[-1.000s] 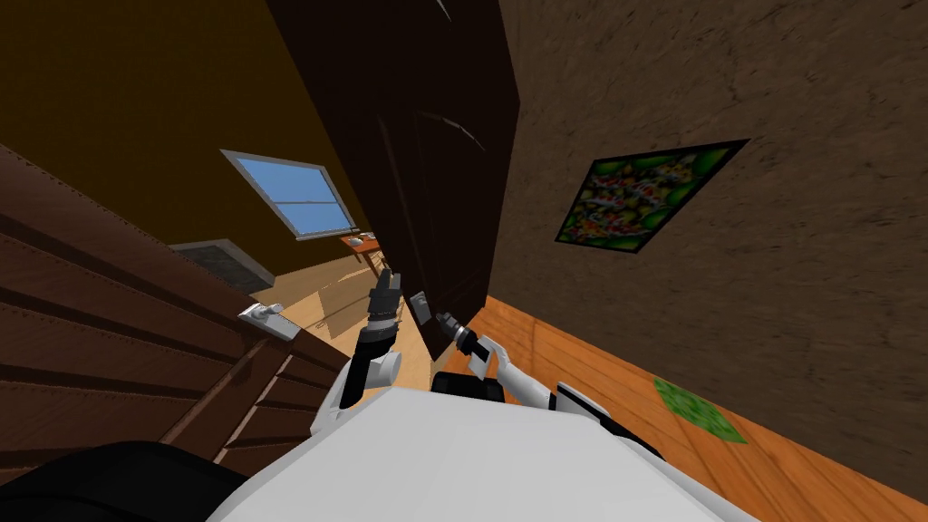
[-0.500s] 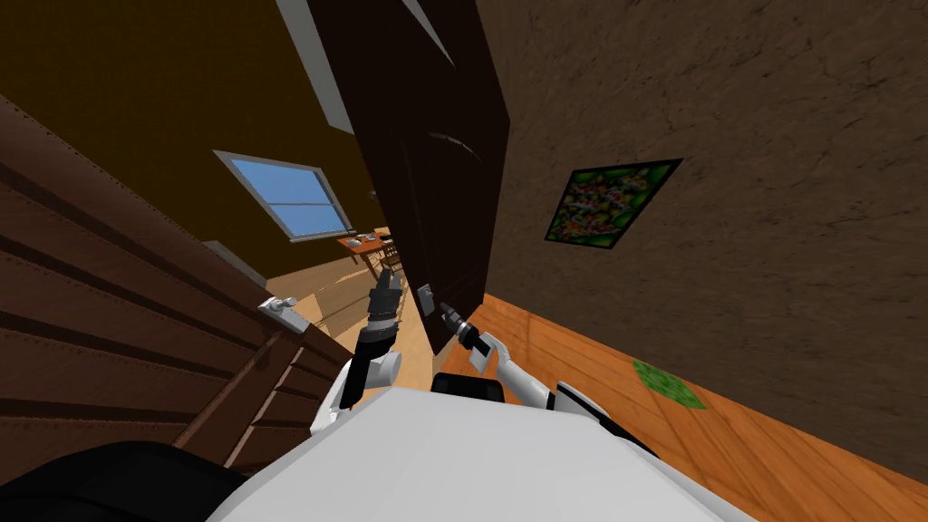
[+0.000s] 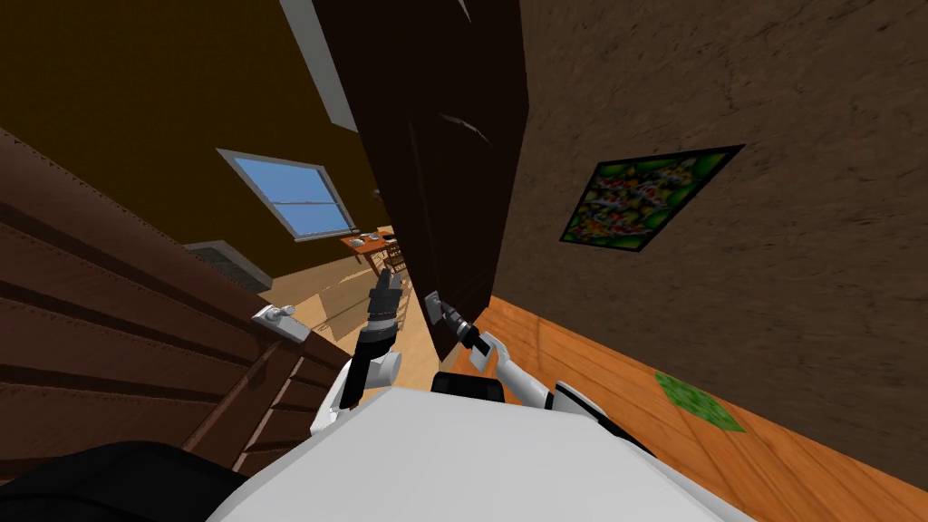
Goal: Push the door open
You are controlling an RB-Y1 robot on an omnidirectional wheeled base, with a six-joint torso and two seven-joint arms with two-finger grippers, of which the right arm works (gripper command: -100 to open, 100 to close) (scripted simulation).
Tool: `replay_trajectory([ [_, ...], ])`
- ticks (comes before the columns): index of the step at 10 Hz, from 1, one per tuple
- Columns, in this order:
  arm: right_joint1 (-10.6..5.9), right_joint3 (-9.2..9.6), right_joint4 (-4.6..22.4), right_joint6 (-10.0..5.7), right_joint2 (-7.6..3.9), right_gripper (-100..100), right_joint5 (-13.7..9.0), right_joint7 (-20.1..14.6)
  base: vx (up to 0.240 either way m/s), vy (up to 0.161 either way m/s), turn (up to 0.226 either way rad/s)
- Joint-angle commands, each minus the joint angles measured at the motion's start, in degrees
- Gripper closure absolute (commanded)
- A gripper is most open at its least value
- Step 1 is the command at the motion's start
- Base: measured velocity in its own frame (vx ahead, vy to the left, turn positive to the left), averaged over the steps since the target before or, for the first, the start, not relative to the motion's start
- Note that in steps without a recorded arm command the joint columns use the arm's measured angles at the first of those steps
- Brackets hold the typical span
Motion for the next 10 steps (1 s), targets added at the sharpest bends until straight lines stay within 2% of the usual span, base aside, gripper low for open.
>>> replay_trajectory([
  [1,-0.01,-0.46,0.39,-0.07,0.44,-100,0.14,0.34,0.137,0.193,0.044],
  [3,-0.05,-0.54,0.56,-0.14,0.55,-100,0.16,0.36,0.082,0.134,0.015],
  [4,-0.05,-0.54,0.56,-0.14,0.55,100,0.16,0.36,-0.005,-0.009,-0.002],
  [9,-0.05,-0.54,0.56,-0.14,0.55,100,0.16,0.36,-0.010,-0.017,0.001],
  [10,0.45,-1.00,0.48,0.15,0.39,100,0.71,0.38,0.037,0.076,-0.049],
])
